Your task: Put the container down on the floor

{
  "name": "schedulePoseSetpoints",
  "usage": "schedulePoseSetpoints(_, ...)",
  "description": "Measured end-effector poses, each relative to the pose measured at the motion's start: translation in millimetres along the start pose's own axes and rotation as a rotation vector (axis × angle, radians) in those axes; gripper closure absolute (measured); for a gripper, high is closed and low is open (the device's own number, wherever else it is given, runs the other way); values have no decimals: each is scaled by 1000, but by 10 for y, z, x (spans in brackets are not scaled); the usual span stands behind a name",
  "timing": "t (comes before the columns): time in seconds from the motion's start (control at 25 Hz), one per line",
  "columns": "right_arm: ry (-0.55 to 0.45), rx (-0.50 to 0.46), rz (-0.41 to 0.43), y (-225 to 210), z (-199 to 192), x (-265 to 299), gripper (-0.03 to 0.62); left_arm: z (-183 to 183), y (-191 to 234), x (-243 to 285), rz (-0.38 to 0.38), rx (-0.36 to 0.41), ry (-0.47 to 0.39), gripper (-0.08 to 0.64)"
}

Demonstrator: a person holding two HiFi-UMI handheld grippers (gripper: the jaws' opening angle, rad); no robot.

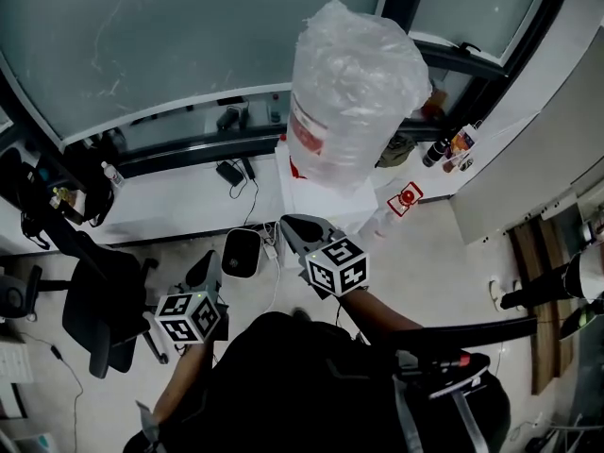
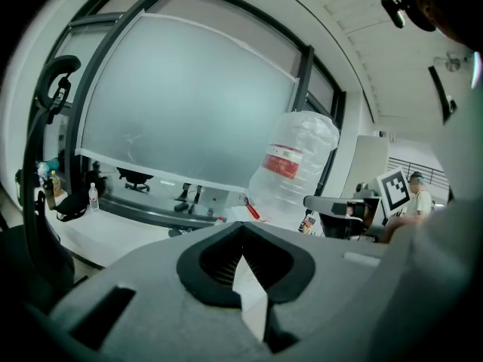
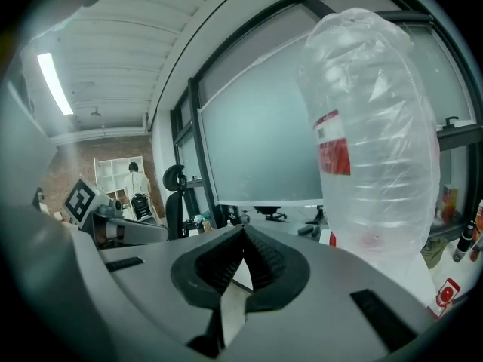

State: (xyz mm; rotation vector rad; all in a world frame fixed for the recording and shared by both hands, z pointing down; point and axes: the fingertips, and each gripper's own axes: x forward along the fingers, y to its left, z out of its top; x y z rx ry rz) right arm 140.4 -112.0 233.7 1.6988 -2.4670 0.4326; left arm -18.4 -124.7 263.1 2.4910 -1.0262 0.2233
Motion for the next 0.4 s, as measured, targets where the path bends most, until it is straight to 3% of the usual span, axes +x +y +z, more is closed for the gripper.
schedulePoseSetpoints(0.4,4,15,-3,20,-68,16,584,-50,-34,-17,-9,3,13,551)
